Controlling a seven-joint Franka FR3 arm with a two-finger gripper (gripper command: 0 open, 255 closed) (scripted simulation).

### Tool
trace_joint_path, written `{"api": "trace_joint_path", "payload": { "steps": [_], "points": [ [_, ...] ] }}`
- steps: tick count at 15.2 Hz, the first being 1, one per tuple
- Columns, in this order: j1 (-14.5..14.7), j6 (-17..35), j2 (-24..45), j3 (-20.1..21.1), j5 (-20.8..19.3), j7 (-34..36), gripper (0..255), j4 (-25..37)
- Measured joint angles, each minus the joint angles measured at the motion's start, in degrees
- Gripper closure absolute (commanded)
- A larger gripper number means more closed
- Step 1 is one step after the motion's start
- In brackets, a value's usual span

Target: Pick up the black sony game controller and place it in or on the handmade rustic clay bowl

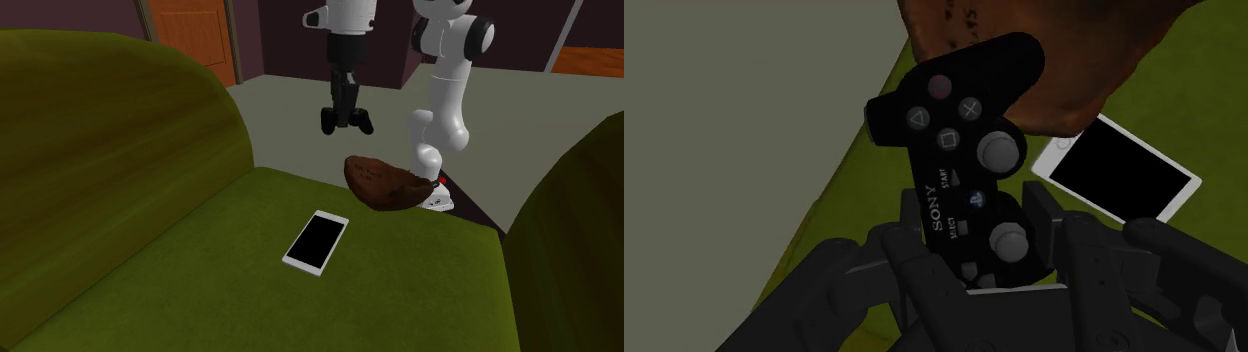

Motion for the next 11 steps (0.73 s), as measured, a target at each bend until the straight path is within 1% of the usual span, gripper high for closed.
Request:
{"api": "trace_joint_path", "payload": {
  "steps": [2, 3, 7, 8, 11],
  "points": [
    [1.18, 0.35, -0.43, 1.2, 0.14, 2.43, 255, -0.84],
    [1.97, -0.28, 0.14, 2.03, -0.1, 3.98, 255, 0.29],
    [4.76, -0.64, -0.82, 4.91, 0.23, 9.67, 255, -0.39],
    [5.19, -0.42, -0.67, 5.38, 0.15, 10.57, 255, -0.47],
    [5.38, 1.89, -1.44, 5.57, 0.53, 11.13, 255, -3.52]
  ]
}}
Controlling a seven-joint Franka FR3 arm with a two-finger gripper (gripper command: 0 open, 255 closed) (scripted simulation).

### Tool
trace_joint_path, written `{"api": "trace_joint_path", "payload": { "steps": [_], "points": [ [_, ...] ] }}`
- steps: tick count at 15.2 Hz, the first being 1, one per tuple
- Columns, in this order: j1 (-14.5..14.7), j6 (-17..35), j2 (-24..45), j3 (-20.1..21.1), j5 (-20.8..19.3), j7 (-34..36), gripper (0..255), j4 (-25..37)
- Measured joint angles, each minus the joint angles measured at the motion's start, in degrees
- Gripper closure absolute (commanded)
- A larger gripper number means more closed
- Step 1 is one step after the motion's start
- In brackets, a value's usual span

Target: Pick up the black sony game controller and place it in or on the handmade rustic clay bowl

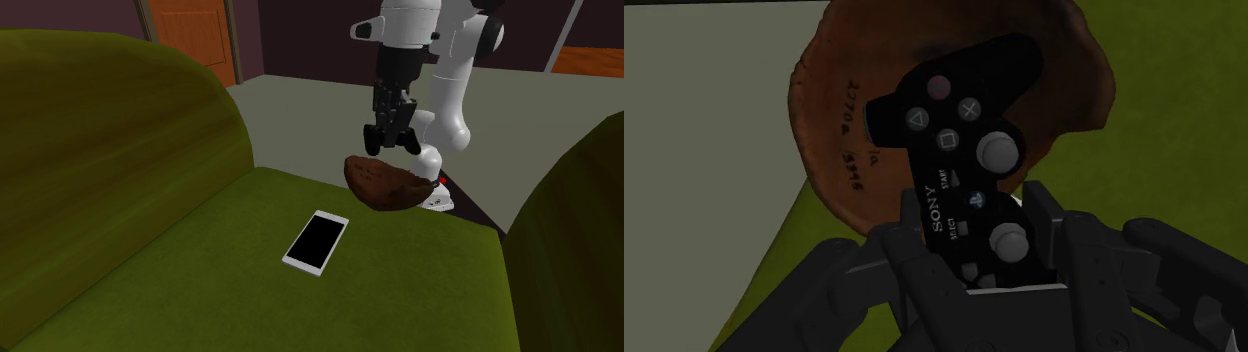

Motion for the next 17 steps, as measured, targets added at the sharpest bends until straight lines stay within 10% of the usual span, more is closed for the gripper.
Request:
{"api": "trace_joint_path", "payload": {
  "steps": [16, 17],
  "points": [
    [-0.24, 8.8, -3.0, -0.46, 1.38, -0.65, 255, -11.44],
    [-0.24, 8.81, -3.0, -0.46, 1.38, -0.65, 0, -11.44]
  ]
}}
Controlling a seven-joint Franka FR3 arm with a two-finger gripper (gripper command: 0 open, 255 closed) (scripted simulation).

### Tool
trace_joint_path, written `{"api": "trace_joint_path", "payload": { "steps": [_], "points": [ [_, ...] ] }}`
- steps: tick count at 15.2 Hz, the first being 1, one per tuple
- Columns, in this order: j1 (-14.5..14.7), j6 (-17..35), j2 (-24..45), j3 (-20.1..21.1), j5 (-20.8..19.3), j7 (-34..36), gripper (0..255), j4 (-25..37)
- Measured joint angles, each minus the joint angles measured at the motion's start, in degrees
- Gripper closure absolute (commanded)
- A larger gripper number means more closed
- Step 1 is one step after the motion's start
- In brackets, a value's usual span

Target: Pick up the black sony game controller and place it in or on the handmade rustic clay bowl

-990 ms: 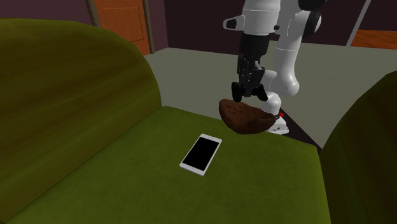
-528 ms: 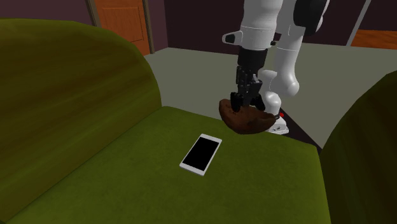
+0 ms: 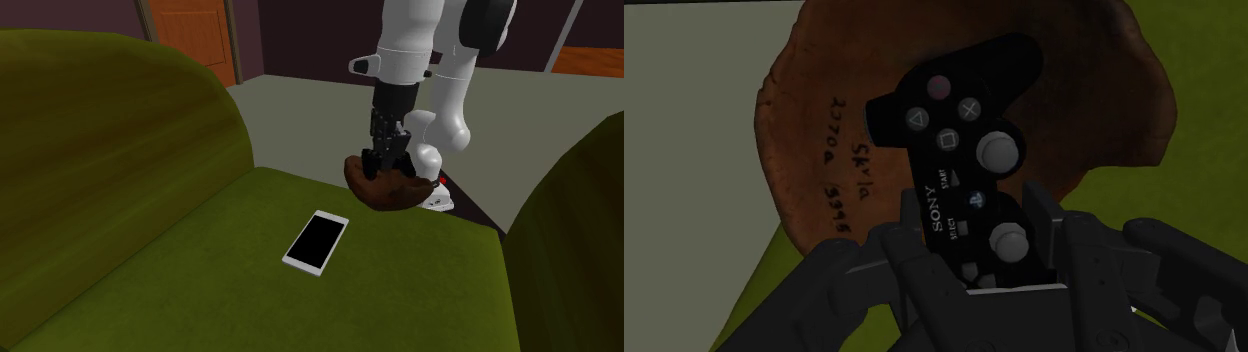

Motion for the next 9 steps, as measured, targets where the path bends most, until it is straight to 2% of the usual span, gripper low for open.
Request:
{"api": "trace_joint_path", "payload": {
  "steps": [6, 9],
  "points": [
    [0.0, 0.01, -0.01, 0.0, 0.0, 0.0, 0, 0.0],
    [0.09, -4.23, 1.56, 0.24, -0.71, 0.38, 0, 5.7]
  ]
}}
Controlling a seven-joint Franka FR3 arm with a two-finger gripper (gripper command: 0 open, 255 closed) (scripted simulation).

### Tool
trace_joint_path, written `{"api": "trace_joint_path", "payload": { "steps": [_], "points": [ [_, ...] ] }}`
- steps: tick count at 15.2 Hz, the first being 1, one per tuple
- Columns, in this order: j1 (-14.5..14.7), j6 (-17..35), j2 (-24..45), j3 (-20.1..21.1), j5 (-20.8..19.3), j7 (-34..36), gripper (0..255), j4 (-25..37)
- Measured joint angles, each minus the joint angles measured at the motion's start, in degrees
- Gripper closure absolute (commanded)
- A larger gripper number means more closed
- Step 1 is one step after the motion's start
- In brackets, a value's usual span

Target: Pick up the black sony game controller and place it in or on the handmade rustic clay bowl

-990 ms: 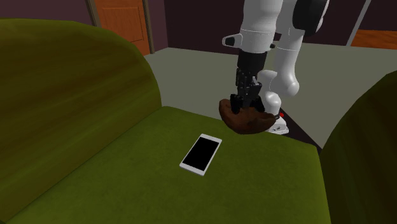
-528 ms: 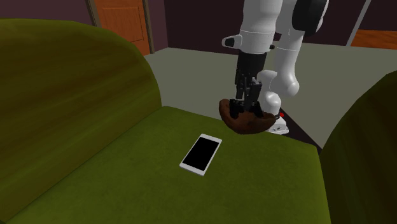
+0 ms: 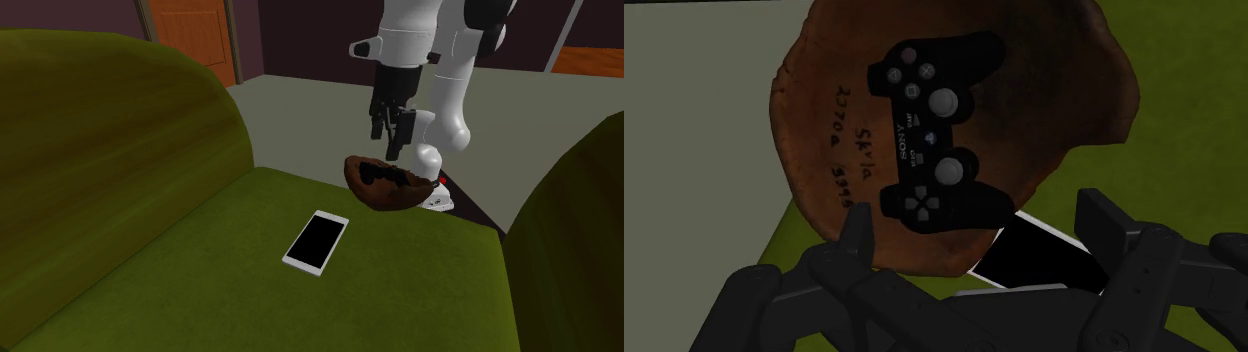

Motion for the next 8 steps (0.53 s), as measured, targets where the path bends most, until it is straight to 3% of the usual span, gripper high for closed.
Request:
{"api": "trace_joint_path", "payload": {
  "steps": [2, 8],
  "points": [
    [0.16, -2.73, 1.09, 0.25, -0.5, 0.4, 0, 3.67],
    [0.17, -3.58, 0.77, 0.25, -0.36, 0.4, 0, 4.2]
  ]
}}
